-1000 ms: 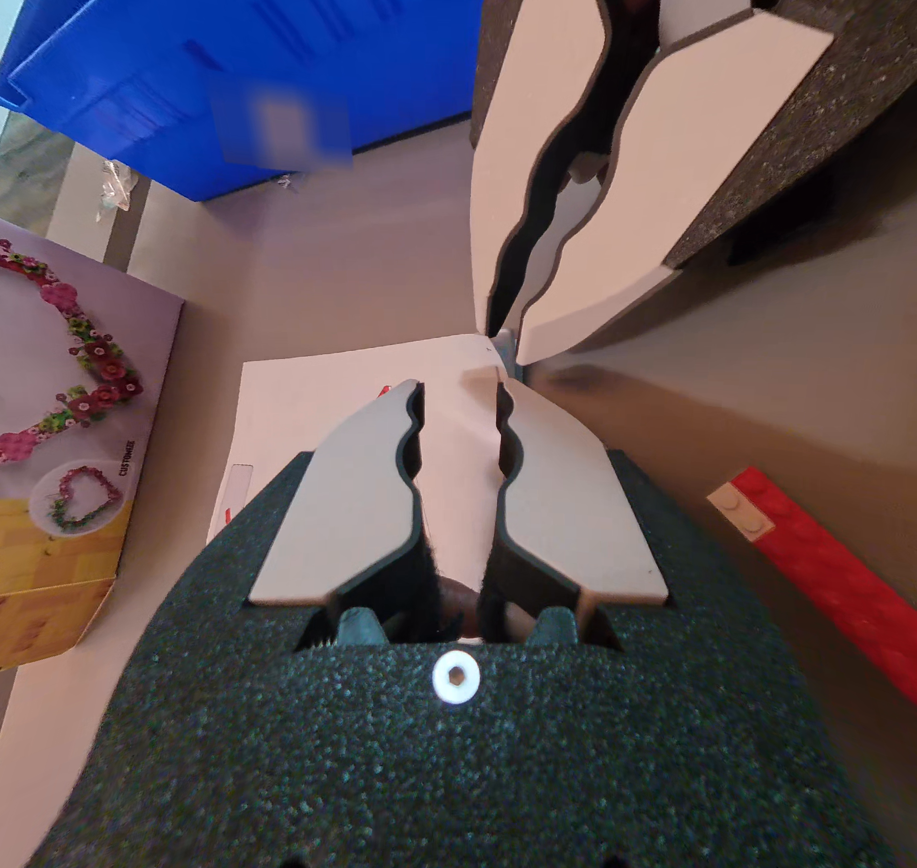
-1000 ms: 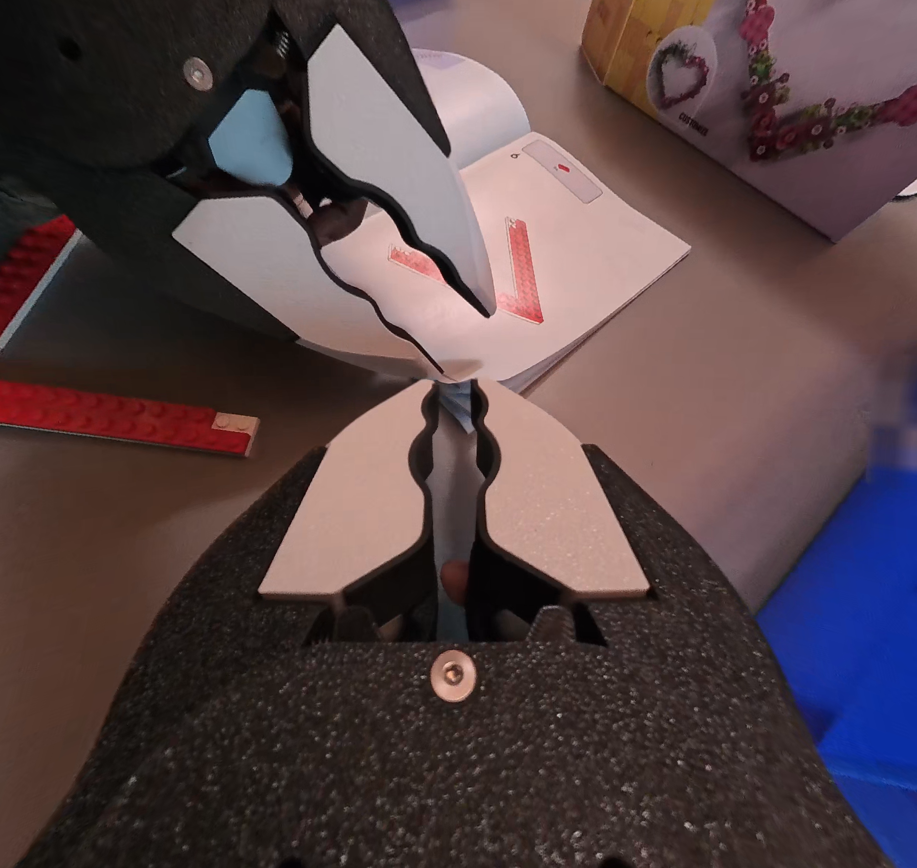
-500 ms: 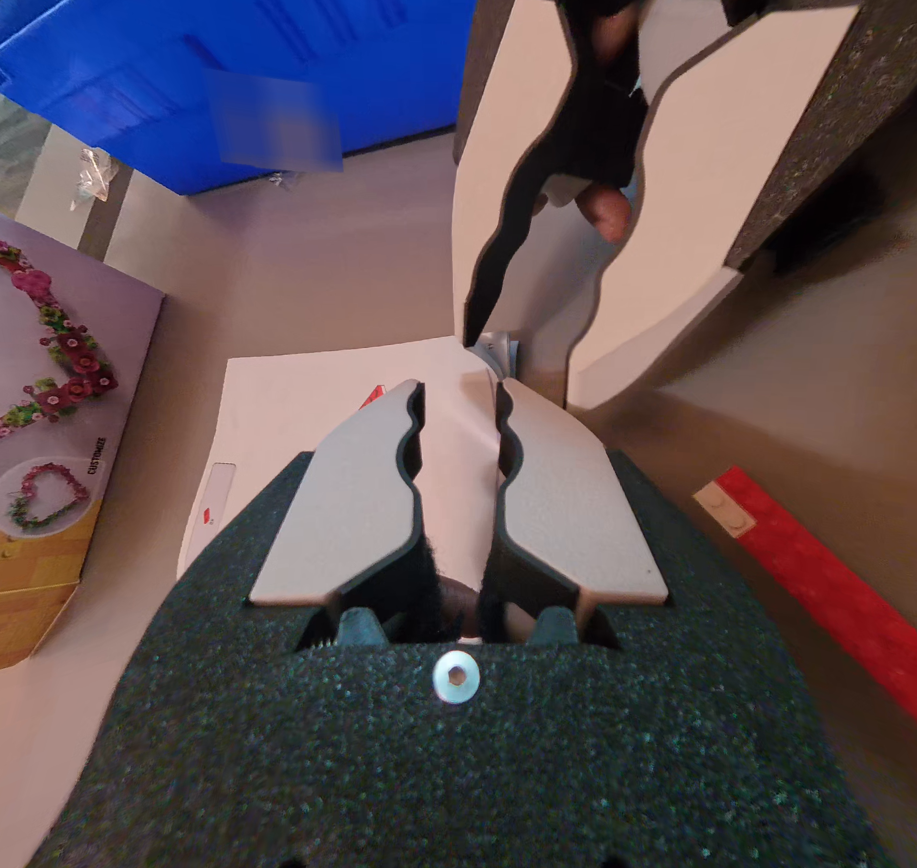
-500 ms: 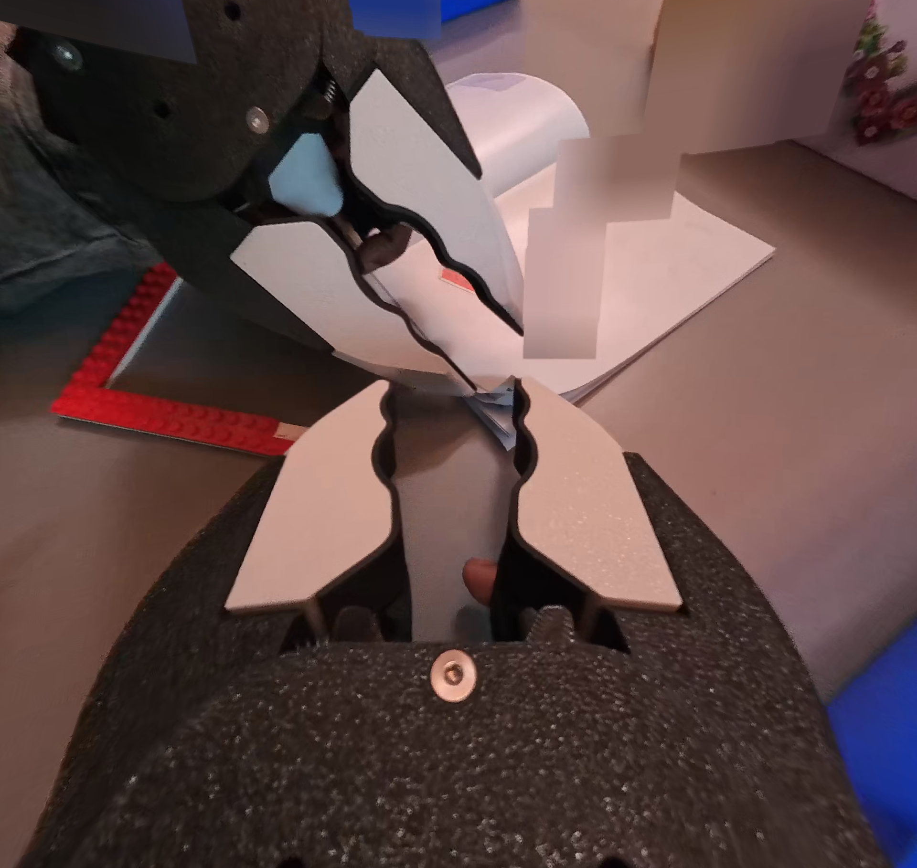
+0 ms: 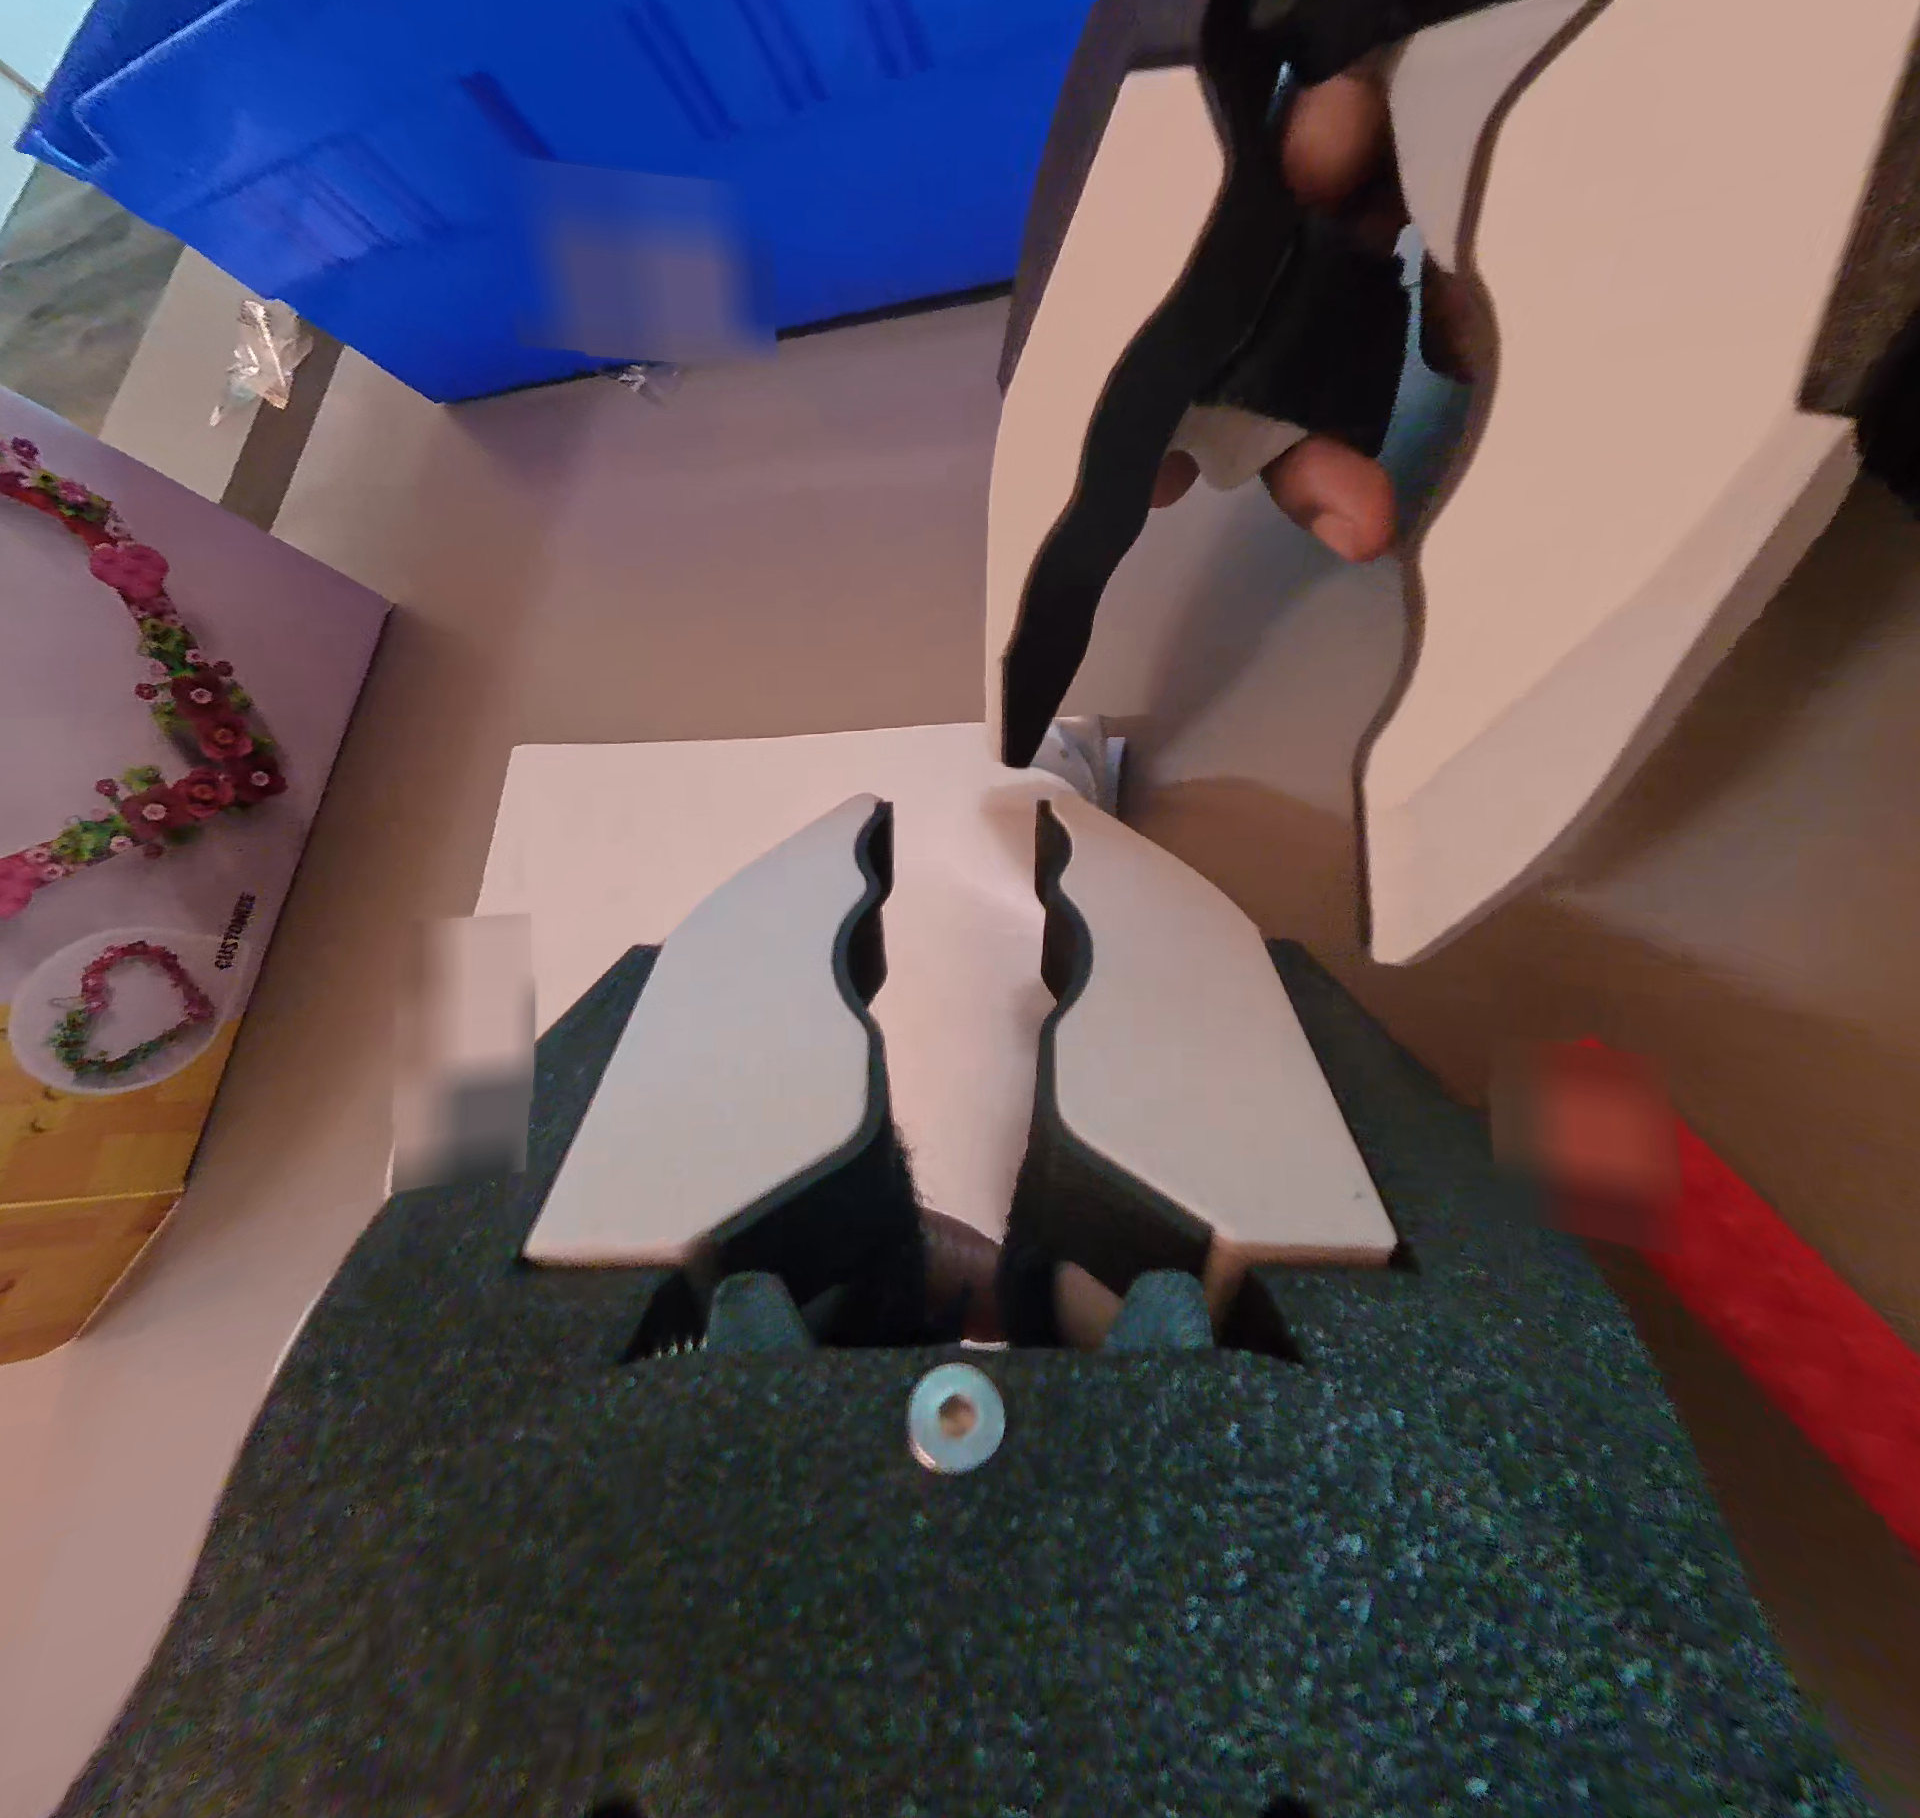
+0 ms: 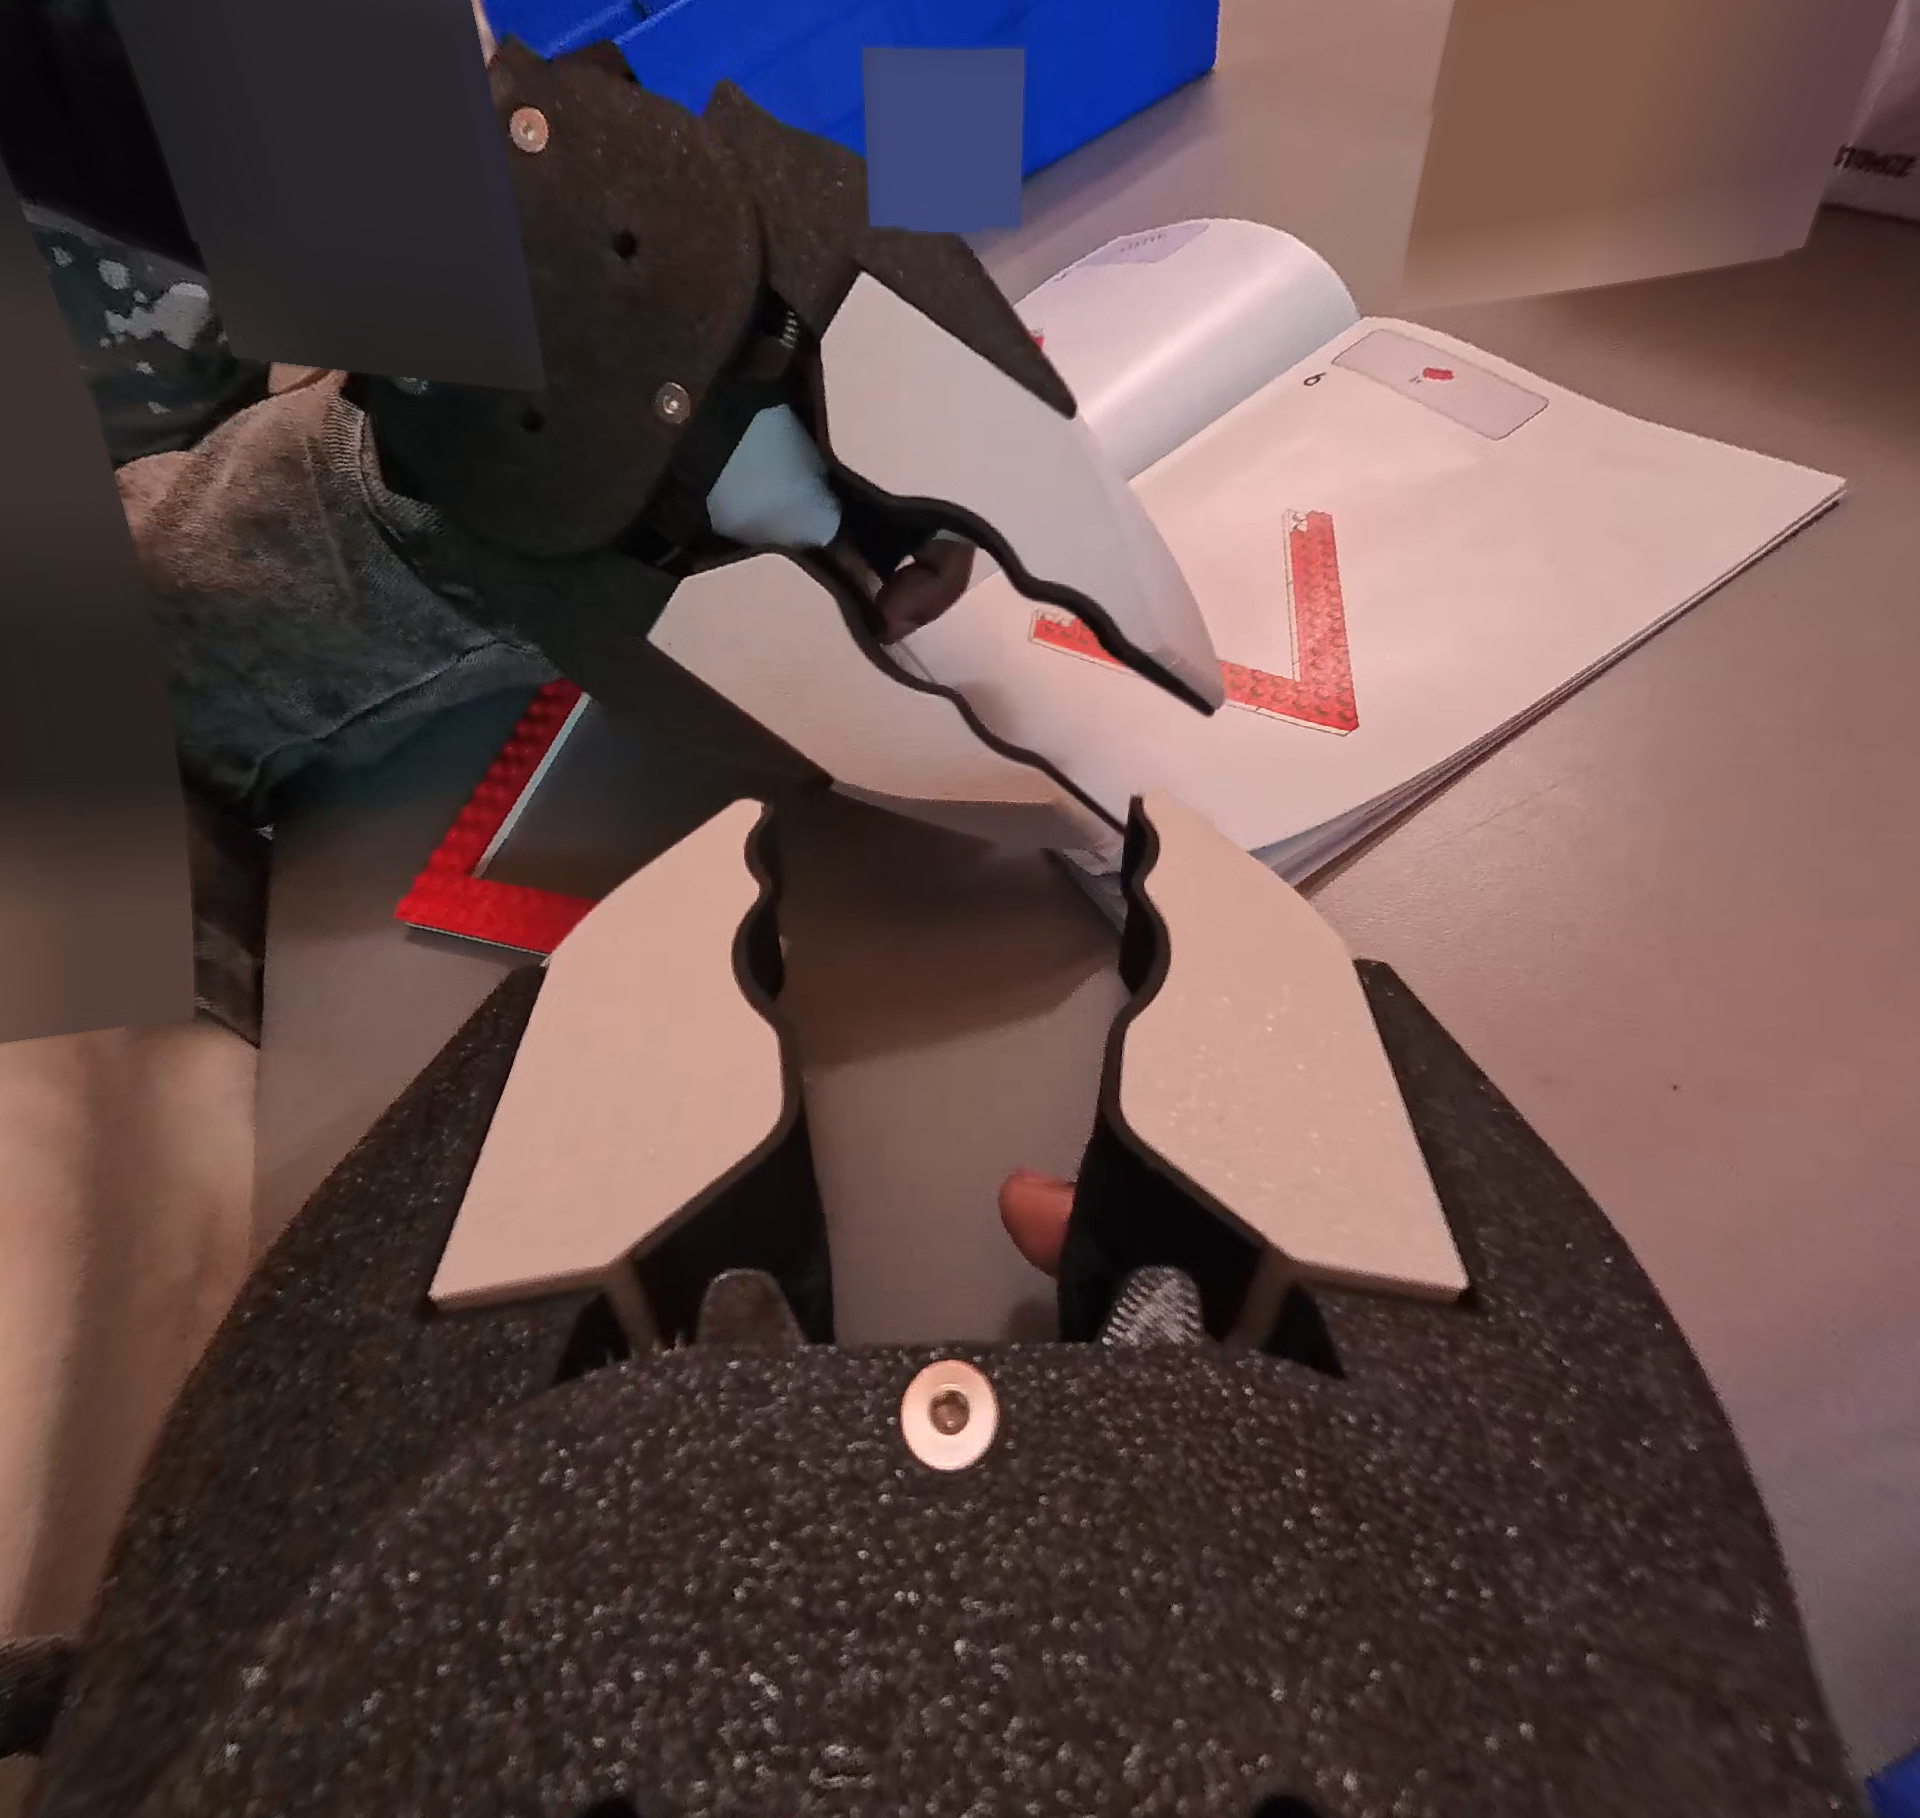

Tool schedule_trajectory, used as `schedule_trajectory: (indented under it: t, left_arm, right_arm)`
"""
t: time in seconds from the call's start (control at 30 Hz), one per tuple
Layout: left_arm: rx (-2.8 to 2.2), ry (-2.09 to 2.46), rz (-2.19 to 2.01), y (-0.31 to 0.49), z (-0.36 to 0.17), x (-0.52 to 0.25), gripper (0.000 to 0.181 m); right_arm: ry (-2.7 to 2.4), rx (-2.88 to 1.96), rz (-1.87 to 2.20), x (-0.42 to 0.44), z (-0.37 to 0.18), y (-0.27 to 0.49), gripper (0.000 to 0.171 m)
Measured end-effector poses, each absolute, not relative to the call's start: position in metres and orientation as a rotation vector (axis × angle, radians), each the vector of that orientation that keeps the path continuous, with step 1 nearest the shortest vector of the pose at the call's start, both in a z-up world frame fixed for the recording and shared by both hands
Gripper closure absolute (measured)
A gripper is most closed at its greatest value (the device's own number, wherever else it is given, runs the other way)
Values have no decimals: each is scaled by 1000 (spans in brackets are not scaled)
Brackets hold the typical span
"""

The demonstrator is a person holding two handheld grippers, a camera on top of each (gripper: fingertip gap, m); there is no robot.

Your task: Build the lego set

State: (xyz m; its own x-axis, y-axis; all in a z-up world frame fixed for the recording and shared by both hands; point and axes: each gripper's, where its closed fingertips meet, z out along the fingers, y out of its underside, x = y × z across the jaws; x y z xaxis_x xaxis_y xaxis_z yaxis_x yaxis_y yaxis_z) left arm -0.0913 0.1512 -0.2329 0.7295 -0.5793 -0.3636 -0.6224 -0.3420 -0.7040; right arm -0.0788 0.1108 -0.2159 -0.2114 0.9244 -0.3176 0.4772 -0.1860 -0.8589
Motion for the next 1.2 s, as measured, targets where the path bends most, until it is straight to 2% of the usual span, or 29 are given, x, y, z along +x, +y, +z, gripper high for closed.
schedule_trajectory:
  t: [0.3, 0.53, 0.63, 0.8, 1.0, 1.2]
  left_arm:
    - [-2039, 880, -35, 150, -232, -84, 154]
    - [-2071, 845, -77, 149, -234, -81, 165]
    - [-2081, 837, -133, 147, -233, -78, 163]
    - [-2071, 873, -62, 149, -235, -79, 157]
    - [-2048, 895, 32, 152, -234, -84, 159]
    - [-2037, 872, 40, 152, -229, -89, 160]
  right_arm:
    - [-1648, -1630, 1402, -79, -216, 110, 107]
    - [-1645, -1630, 1399, -79, -216, 111, 107]
    - [-1646, -1633, 1395, -79, -216, 111, 107]
    - [-1638, -1629, 1332, -78, -217, 114, 106]
    - [-1636, -1618, 1237, -74, -219, 117, 104]
    - [-1638, -1648, 1256, -73, -221, 117, 111]
